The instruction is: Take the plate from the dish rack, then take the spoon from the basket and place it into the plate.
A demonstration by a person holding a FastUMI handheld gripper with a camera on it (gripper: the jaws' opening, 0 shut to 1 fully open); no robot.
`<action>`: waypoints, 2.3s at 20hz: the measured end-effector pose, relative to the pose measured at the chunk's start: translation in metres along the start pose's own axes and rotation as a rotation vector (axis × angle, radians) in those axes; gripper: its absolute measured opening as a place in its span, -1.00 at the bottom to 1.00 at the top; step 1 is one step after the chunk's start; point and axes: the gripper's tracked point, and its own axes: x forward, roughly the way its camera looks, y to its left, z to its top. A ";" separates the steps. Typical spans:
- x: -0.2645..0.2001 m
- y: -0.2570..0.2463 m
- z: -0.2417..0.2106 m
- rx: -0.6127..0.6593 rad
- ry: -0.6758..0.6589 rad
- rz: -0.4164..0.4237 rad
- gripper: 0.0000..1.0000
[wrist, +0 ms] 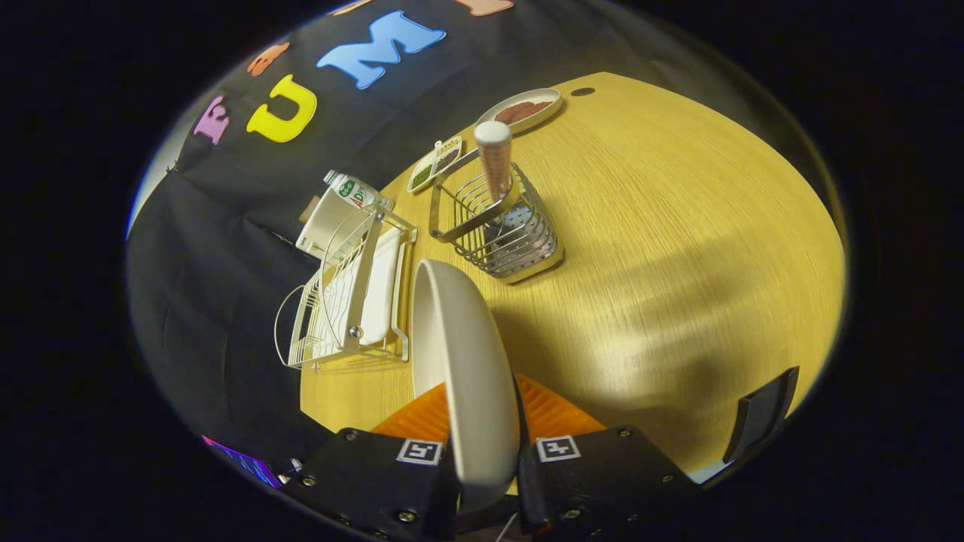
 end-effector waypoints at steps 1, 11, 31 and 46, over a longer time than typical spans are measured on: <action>0.000 -0.007 0.001 0.003 -0.003 -0.014 -0.32; -0.033 -0.032 0.028 -0.221 -0.143 -0.114 0.10; -0.095 0.028 0.151 -0.680 -0.827 -0.081 0.09; -0.012 0.019 0.166 -0.594 -0.816 -0.081 -0.10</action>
